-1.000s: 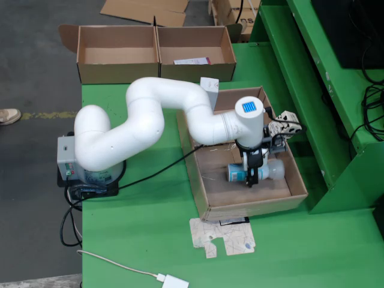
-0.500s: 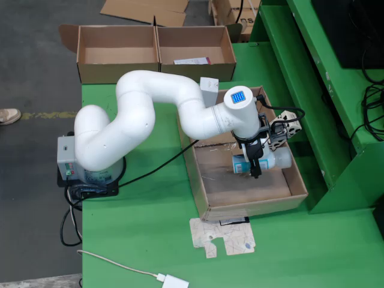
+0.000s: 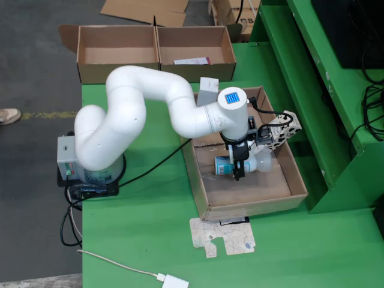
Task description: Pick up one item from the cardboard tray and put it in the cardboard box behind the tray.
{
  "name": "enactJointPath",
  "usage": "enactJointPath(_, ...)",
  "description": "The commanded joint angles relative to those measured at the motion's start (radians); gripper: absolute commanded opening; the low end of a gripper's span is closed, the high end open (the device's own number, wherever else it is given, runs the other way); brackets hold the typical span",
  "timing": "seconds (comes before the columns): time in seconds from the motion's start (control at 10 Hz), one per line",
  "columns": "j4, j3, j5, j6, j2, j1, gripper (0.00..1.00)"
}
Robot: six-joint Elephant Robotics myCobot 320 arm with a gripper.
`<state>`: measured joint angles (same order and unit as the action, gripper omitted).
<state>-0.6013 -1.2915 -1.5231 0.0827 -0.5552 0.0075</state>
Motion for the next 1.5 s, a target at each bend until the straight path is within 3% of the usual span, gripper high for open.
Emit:
enactJointPath(0.0,0.029,-0.129,-0.003,0.006,0.255,0.028,0.0)
enactJointPath(0.6,0.167,-0.138,-0.003,0.031,0.454,0.07,0.0)
enactJointPath(0.8,0.327,0.015,0.01,0.056,0.471,0.099,0.0)
enactJointPath(0.9,0.327,0.015,0.01,0.056,0.471,0.099,0.0)
enactJointPath(1.1,0.496,0.225,0.016,0.072,0.456,0.119,0.0)
enactJointPath(1.4,0.595,0.351,0.014,0.073,0.48,0.125,0.0)
